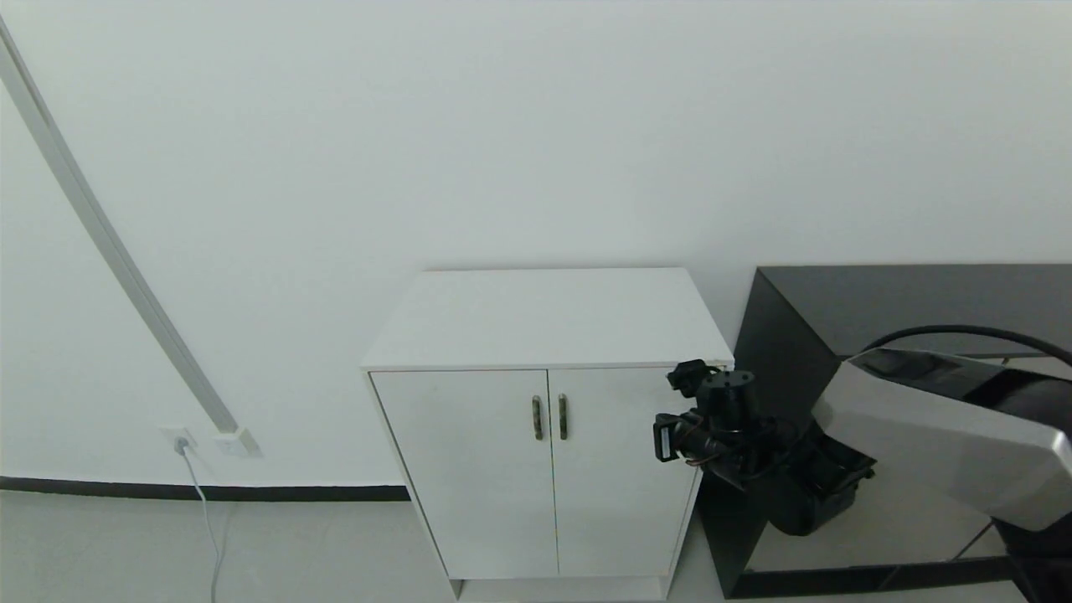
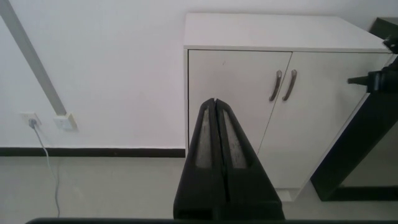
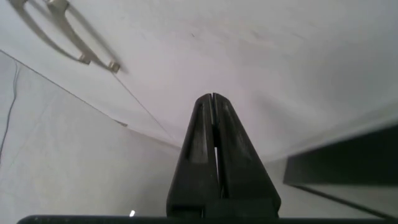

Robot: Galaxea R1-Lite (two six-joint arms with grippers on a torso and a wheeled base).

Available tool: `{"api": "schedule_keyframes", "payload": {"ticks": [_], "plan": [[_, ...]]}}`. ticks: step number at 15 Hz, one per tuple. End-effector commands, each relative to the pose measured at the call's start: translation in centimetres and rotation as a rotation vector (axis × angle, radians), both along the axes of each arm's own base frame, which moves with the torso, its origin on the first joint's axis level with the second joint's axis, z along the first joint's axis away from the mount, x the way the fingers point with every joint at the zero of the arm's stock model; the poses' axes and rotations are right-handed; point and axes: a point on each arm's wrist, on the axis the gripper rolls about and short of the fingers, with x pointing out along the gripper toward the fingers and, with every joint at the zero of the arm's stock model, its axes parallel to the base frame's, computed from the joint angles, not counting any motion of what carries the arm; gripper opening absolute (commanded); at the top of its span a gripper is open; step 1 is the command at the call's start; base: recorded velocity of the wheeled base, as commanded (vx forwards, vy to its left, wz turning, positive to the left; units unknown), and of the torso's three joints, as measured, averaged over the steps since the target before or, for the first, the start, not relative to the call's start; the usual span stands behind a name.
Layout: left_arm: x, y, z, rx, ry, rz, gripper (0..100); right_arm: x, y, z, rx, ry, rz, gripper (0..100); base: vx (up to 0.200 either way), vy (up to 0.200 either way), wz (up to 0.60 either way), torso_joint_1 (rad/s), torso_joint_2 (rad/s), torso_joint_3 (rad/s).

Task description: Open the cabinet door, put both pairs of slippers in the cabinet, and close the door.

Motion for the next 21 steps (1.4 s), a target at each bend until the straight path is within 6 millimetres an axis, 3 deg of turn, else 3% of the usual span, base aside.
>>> {"api": "schedule_keyframes", "payload": {"ticks": [1,6,11,14,21], "plan": [[0.0,0.0,0.0,0.004,0.001,-0.002,0,-3.4,-4.1,4.8,0.024,-0.051,-0.057,0,0.0,0.0,0.0,0.0,0.0,0.0],[0.0,0.0,0.0,0.004,0.001,-0.001,0,-8.8,-11.8,6.8,-0.04,-0.013,-0.317,0,0.0,0.0,0.0,0.0,0.0,0.0],[0.0,0.0,0.0,0.004,0.001,-0.002,0,-15.4,-16.7,8.4,-0.054,-0.012,-0.471,0,0.0,0.0,0.0,0.0,0.0,0.0],[0.0,0.0,0.0,0.004,0.002,-0.002,0,-18.7,-18.2,9.2,-0.046,-0.04,-0.519,0,0.0,0.0,0.0,0.0,0.0,0.0],[0.0,0.0,0.0,0.004,0.002,-0.002,0,-24.2,-18.7,10.0,-0.037,-0.131,-0.506,0,0.0,0.0,0.0,0.0,0.0,0.0]]}}
